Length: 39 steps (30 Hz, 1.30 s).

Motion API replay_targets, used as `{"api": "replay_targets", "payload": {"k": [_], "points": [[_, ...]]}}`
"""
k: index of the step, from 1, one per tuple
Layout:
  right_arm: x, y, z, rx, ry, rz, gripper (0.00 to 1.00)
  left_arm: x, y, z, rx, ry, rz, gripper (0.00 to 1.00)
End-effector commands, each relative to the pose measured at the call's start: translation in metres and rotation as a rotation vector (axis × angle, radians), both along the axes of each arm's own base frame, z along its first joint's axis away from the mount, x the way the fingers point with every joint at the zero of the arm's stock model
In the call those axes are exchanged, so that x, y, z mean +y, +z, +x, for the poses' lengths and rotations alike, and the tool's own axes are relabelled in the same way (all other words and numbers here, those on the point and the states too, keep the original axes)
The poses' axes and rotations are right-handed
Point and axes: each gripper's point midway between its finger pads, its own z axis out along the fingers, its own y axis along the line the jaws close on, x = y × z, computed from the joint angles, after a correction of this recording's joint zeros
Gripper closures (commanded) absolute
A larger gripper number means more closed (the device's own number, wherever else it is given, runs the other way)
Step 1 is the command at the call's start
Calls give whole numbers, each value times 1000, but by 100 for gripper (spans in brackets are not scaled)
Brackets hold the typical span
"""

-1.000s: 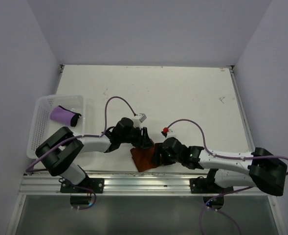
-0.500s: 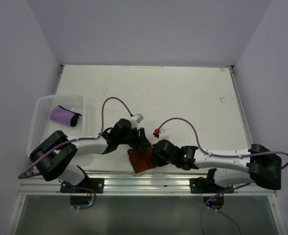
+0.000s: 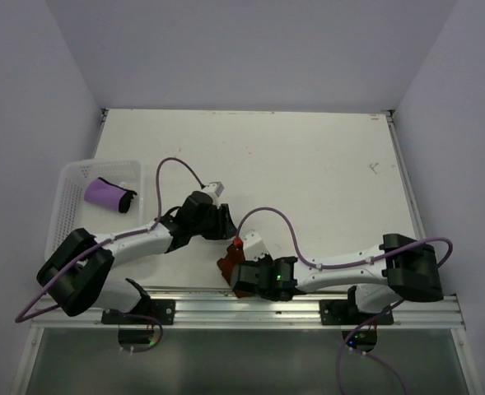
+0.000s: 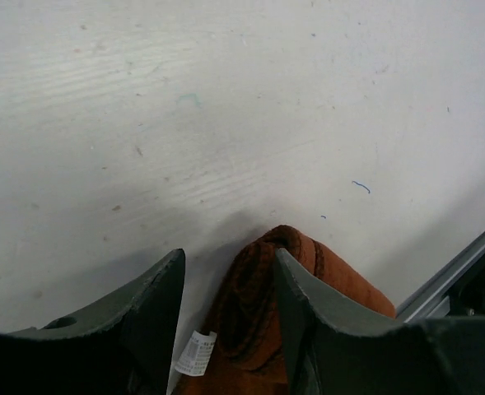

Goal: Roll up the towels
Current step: Roll the towel

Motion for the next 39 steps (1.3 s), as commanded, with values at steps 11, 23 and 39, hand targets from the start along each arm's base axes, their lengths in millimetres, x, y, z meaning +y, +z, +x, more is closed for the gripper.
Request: {"api": "replay_targets", "payload": {"k": [11, 23, 39], "points": [[-23, 23, 16, -311, -82, -263, 100, 2, 77, 34, -103, 42, -77, 48], [0, 28, 34, -492, -89, -543, 100, -18, 115, 48, -211, -36, -132, 47], [23, 4, 33, -467, 56, -724, 95, -61, 68, -1, -61, -200, -254, 48]]}}
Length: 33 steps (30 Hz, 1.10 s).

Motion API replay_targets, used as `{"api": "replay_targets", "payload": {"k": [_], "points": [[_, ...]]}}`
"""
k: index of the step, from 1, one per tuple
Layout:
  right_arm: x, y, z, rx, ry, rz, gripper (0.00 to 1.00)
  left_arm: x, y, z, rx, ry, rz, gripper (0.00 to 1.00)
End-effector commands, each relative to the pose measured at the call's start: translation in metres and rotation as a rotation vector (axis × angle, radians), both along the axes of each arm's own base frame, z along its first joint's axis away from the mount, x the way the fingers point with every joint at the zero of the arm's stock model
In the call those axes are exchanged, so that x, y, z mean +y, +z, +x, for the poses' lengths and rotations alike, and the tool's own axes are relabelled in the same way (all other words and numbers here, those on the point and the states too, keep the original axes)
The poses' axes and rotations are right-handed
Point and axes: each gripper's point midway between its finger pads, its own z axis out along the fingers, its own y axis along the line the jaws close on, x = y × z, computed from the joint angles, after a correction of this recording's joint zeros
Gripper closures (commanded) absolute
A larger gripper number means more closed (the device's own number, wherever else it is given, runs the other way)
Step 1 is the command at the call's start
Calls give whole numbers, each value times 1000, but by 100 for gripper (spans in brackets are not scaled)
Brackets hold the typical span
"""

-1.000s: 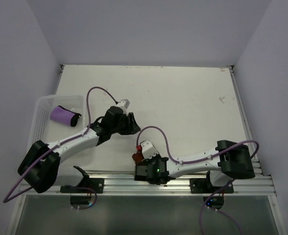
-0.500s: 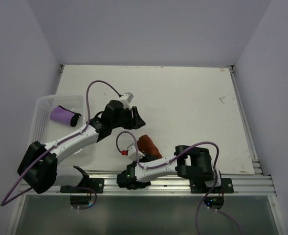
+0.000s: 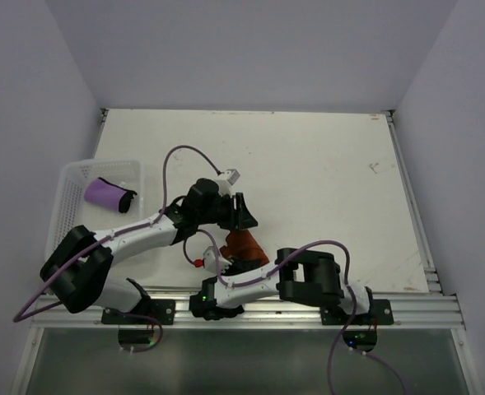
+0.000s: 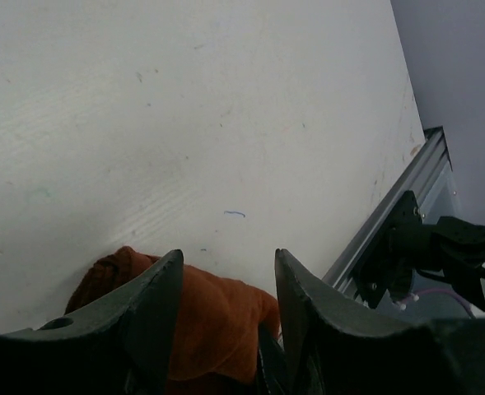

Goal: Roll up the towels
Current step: Roll the towel

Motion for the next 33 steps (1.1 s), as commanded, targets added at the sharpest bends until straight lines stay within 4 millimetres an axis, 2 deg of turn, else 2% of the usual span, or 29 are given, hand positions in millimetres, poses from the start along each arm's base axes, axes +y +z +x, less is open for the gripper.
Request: {"api": "replay_targets", "payload": {"k": [1, 6, 11, 12, 13, 15, 16, 19, 21, 24, 25, 27, 28, 29, 31, 32, 33], "points": [[8, 4, 3, -14, 23, -22, 94, -17, -14, -23, 47, -71, -63, 48], [3, -1, -1, 3, 31, -91, 92, -10, -36, -38, 79, -82, -32, 48], [3, -4, -7, 13, 42, -108, 89, 0, -56, -39, 90, -56, 25, 48], [4, -2, -7, 13, 44, -102, 86, 3, -63, -39, 96, -45, 43, 48], [7, 1, -10, 12, 54, -93, 77, 6, -68, -39, 91, -39, 62, 48], [9, 7, -13, 22, 54, -61, 70, 15, -81, -37, 95, -6, 104, 48], [10, 8, -15, 27, 58, -45, 60, 16, -83, -37, 90, -6, 107, 48], [10, 16, -20, 65, 52, 35, 48, 21, -95, -40, 95, 12, 122, 49], [14, 20, -22, 86, 57, 99, 45, 24, -101, -42, 99, 21, 124, 49], [16, 34, -27, 131, 63, 212, 42, 25, -103, -44, 98, 25, 113, 49], [10, 35, -28, 145, 64, 227, 41, 25, -104, -45, 98, 26, 113, 49], [18, 49, -36, 206, 90, 360, 40, 25, -105, -45, 96, 26, 115, 49], [20, 45, -39, 228, 102, 414, 40, 24, -105, -45, 97, 27, 115, 49], [24, 58, -46, 281, 125, 501, 39, 25, -106, -46, 96, 28, 115, 49], [29, 59, -51, 325, 167, 590, 39, 26, -106, -47, 99, 31, 113, 49], [31, 65, -54, 346, 192, 637, 39, 26, -107, -49, 100, 30, 114, 49], [33, 79, -60, 380, 223, 716, 39, 26, -106, -49, 100, 32, 110, 49]]}}
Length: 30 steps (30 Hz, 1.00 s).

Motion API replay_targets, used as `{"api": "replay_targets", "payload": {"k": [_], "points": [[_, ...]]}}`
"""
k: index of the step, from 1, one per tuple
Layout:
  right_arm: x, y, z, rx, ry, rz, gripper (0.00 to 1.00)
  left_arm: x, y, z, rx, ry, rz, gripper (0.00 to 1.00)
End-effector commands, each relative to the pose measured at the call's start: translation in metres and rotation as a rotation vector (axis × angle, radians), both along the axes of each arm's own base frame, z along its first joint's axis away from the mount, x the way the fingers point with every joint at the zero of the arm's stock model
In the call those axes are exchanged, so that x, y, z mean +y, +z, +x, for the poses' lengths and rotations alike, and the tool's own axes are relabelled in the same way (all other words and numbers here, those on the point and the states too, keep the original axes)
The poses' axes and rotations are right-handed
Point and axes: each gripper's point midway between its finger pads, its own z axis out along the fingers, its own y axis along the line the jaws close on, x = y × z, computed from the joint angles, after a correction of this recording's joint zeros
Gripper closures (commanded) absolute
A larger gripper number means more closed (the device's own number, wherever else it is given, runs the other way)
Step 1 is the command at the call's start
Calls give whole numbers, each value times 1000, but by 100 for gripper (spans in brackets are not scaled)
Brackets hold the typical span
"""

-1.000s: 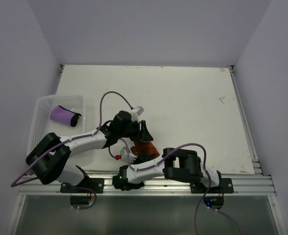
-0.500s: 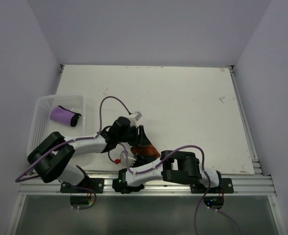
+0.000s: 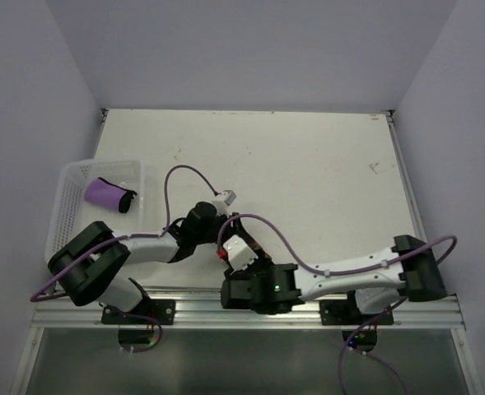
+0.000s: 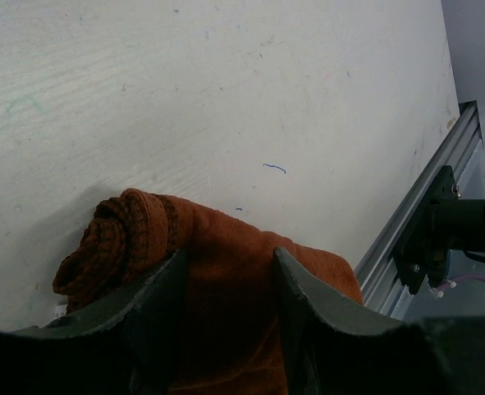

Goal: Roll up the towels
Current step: Roll the towel

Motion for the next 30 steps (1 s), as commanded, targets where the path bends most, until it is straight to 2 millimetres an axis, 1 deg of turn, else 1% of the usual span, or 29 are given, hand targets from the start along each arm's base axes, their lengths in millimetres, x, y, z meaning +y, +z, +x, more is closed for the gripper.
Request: {"api": "replay_targets", "payload": {"k": [1, 2, 3, 5, 6, 8, 9, 10, 11, 12, 13, 14, 15, 17, 18, 19, 20, 21, 23, 26, 27, 29, 30], "points": [[28, 23, -14, 96, 71, 297, 38, 23, -35, -11, 67, 45, 107, 49], [35, 30, -15, 116, 82, 370, 38, 24, -35, -13, 65, 45, 107, 49], [34, 40, -16, 136, 90, 430, 37, 25, -35, -13, 65, 47, 106, 49], [26, 35, -4, 149, 52, 459, 37, 26, -35, -14, 65, 50, 107, 49], [17, 30, 5, 157, 16, 464, 37, 27, -36, -15, 69, 52, 107, 49], [13, 25, 12, 171, -9, 489, 37, 28, -36, -16, 70, 53, 107, 49], [3, 13, 21, 185, -55, 487, 37, 29, -34, -16, 68, 55, 105, 49], [8, 16, 22, 211, -52, 550, 37, 30, -35, -17, 68, 58, 109, 49], [7, 13, 24, 227, -56, 569, 37, 31, -34, -19, 66, 59, 107, 49], [0, 5, 32, 238, -96, 579, 37, 32, -33, -19, 64, 61, 105, 49], [6, 8, 32, 261, -84, 626, 36, 33, -33, -19, 66, 65, 106, 49], [5, 6, 35, 268, -91, 635, 36, 35, -32, -20, 62, 66, 104, 49], [2, 3, 41, 269, -114, 641, 35, 35, -32, -21, 62, 68, 100, 49], [6, 4, 44, 288, -110, 674, 33, 36, -31, -23, 61, 70, 94, 49], [4, 1, 48, 292, -126, 686, 32, 37, -31, -24, 62, 72, 92, 49], [8, 4, 51, 297, -128, 721, 32, 38, -31, -24, 63, 74, 93, 49], [10, 4, 50, 319, -124, 744, 32, 39, -32, -25, 64, 76, 93, 49], [8, 1, 54, 324, -139, 755, 31, 39, -30, -25, 60, 76, 91, 49], [10, -1, 57, 340, -148, 780, 31, 41, -31, -27, 62, 78, 92, 49], [7, -11, 59, 353, -167, 749, 30, 43, -32, -28, 60, 80, 94, 49], [6, -15, 56, 374, -165, 747, 30, 43, -32, -29, 60, 80, 93, 49], [8, -17, 56, 387, -172, 771, 29, 44, -33, -30, 62, 79, 97, 49], [6, -24, 55, 404, -180, 770, 29, 45, -34, -30, 64, 81, 101, 49]]}}
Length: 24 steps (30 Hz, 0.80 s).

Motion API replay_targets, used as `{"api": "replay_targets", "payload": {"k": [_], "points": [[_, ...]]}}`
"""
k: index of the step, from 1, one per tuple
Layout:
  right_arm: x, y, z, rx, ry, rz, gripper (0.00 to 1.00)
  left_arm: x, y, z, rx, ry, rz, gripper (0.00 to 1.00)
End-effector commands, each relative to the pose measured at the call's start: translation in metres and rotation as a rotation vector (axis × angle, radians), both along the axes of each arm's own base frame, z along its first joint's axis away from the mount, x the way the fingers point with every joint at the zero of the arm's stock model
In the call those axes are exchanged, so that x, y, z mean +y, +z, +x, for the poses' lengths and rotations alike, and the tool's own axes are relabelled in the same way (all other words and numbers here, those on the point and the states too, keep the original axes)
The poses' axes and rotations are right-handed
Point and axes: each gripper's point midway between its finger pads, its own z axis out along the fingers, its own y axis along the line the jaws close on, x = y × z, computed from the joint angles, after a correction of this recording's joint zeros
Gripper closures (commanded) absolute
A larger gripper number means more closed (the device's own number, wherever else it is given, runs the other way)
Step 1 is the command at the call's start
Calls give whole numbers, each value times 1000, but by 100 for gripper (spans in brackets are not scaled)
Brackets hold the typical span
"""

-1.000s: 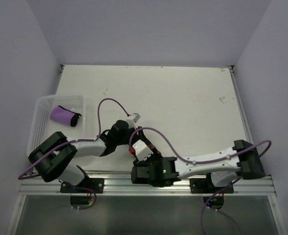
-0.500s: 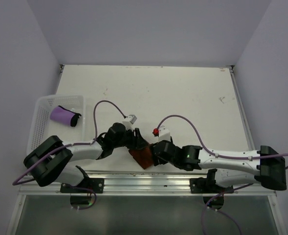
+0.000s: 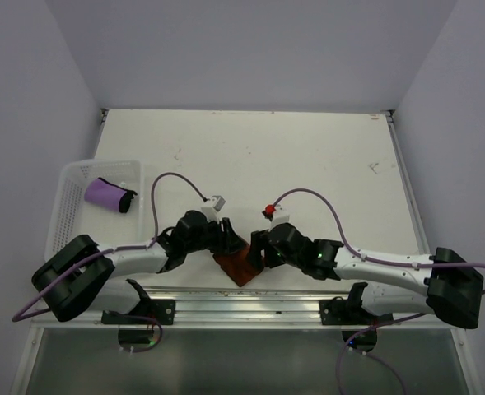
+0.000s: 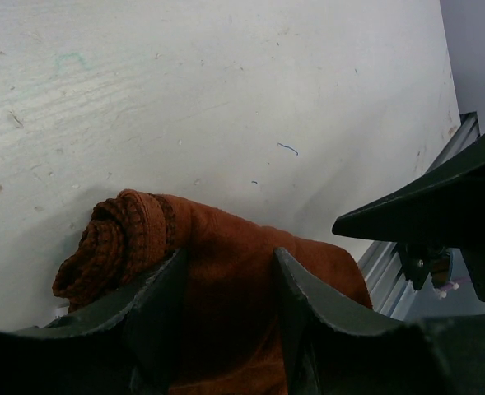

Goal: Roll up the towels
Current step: Roll the towel

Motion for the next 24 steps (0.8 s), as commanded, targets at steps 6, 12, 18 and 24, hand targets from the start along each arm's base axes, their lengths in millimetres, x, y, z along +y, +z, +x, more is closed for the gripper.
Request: {"api": "replay_targets", "payload": {"k": [6, 12, 18, 24], "points": [[8, -31, -15, 112, 21, 68, 29, 26, -35, -19, 83, 28, 120, 49], [9, -47, -25, 163, 36, 95, 32, 29, -36, -19, 82, 40, 124, 49], [15, -43, -29, 123, 80, 68, 53, 31, -35, -17, 75, 52, 135, 49], [12, -45, -34, -22, 94, -96, 76, 34, -20, 1, 61, 109, 185, 48]]}}
